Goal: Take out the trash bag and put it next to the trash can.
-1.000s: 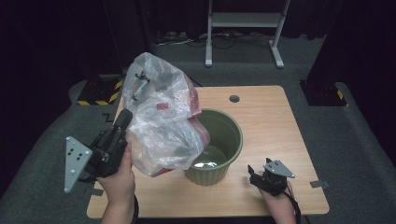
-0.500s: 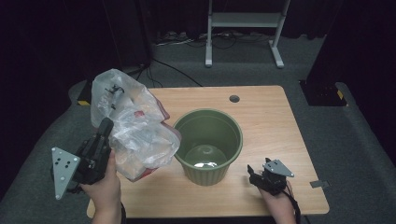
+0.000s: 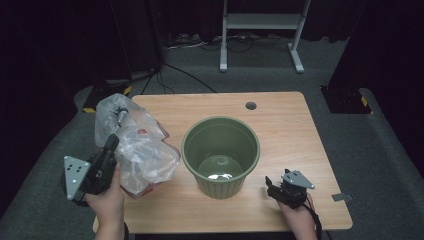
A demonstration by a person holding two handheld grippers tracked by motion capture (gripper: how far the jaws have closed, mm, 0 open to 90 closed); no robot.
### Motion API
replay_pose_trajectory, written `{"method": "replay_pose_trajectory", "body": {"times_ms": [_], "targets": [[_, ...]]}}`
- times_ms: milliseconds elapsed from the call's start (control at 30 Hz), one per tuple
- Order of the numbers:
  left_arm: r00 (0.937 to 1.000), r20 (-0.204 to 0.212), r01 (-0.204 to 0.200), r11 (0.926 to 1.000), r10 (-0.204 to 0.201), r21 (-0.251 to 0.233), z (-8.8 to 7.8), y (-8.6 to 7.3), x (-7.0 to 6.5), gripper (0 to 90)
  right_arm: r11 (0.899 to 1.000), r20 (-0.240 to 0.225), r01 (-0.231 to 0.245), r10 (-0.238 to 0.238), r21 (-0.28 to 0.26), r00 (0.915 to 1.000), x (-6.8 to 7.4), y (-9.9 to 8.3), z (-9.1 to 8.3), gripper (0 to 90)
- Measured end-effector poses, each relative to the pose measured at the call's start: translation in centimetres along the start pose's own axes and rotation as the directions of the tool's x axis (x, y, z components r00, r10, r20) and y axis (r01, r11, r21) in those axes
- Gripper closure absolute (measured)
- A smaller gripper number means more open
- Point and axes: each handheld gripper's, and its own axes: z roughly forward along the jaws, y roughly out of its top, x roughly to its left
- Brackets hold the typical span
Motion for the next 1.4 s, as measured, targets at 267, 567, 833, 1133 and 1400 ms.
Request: {"method": "replay_pose_trajectory", "body": {"times_ms": [267,567,833,1133,1400], "targets": [[0.9998,0.007,0.02,0.9962,-0.021,0.085,2.6,-3.0,-0.4,89.9,1.0,-0.001,-0.005,0.005,-0.003,1.0,-0.3,-0.1,-0.1,23.7],[0.9998,0.019,-0.005,0.9886,0.002,0.151,6.0,-4.3,-1.0,89.9,1.0,-0.011,0.003,-0.003,0.002,0.9999,0.1,-0.2,0.0,24.1],[0.999,-0.007,-0.042,0.9847,0.043,0.169,9.3,-3.8,-1.7,89.8,1.0,-0.017,-0.014,0.013,-0.008,0.9998,-0.1,-0.2,-0.5,24.1],[0.9992,-0.037,-0.005,0.9846,0.011,0.175,13.0,-4.8,-3.4,89.8,1.0,-0.028,-0.019,0.019,-0.02,0.9994,-0.3,-0.2,-0.8,24.1],[0.9999,-0.003,0.014,0.9792,-0.013,0.202,15.0,-6.7,-5.4,89.8,0.999,-0.031,-0.035,0.034,-0.02,0.9989,-0.7,-0.2,-0.9,24.1]]}}
